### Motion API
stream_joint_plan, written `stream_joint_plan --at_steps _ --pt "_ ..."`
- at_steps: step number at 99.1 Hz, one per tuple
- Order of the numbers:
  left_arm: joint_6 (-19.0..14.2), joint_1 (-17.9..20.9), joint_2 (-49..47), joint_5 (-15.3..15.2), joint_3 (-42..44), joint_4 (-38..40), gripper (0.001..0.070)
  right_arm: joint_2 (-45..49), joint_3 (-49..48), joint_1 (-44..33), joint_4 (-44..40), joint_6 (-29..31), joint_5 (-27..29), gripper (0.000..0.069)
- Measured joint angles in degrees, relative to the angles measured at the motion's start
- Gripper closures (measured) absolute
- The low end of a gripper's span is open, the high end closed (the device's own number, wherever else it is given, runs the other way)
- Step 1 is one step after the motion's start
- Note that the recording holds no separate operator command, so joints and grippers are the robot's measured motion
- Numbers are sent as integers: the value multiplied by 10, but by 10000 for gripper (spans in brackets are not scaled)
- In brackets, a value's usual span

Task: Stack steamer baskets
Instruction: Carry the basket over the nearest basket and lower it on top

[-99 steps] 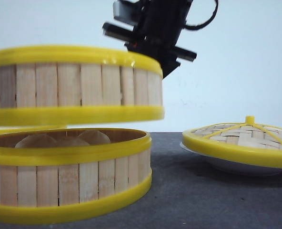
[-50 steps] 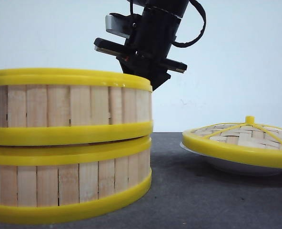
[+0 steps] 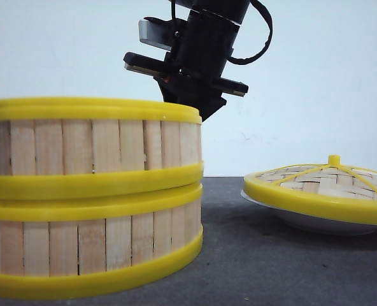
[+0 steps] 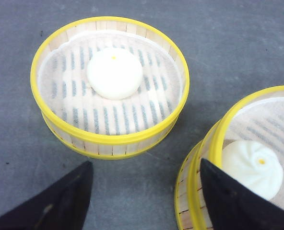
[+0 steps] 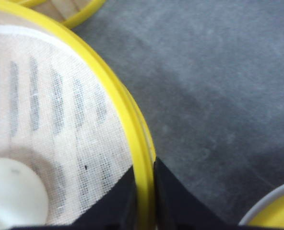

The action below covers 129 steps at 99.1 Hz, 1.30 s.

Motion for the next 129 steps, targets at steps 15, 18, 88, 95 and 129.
stream_joint_plan --at_steps 15,18,88,95,129 --pt "0 0 0 0 0 0 281 0 0 0 0 0 5 671" --pt "0 0 0 0 0 0 281 0 0 0 0 0 5 671" --pt "0 0 0 0 0 0 281 20 4 0 -7 3 0 673" --pt "0 0 0 0 0 0 281 20 4 0 -9 3 0 673" --pt "0 0 0 0 0 0 281 20 7 2 -20 9 1 673"
